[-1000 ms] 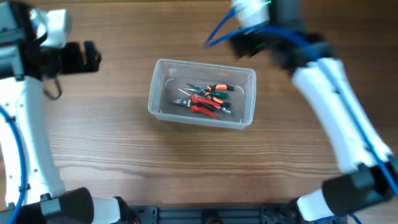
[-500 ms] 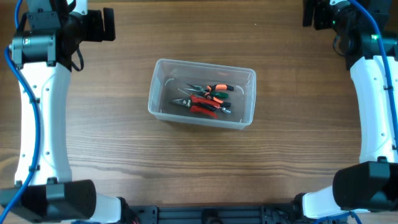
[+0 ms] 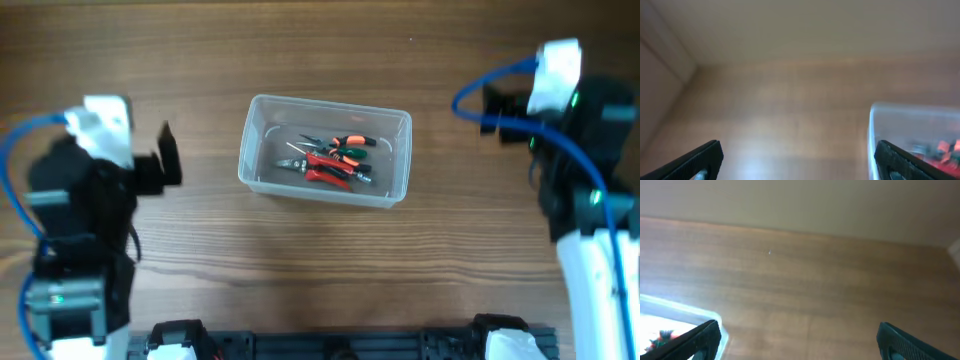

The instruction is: Pack container

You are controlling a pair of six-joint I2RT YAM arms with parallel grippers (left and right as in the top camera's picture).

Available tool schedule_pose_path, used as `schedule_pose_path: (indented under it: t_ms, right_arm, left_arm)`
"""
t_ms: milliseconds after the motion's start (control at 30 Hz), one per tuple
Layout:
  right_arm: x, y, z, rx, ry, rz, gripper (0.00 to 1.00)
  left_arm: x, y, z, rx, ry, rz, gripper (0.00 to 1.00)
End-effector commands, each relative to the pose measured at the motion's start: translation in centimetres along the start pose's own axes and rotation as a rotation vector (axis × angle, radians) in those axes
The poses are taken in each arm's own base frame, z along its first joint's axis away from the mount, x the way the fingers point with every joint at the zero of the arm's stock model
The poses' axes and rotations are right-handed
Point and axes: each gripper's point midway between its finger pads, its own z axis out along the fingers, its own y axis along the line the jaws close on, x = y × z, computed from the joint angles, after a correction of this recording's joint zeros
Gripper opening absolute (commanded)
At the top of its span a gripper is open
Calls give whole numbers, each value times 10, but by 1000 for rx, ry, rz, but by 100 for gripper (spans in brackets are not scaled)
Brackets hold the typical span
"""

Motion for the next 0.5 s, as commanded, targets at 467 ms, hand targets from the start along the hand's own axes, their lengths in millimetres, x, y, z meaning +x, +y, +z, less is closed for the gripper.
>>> schedule_pose_path:
  t_ms: [467]
  right_arm:
    - [88, 21, -19, 0, -111, -148, 100]
  left_arm:
    - [115, -9, 29, -12, 133, -1, 100]
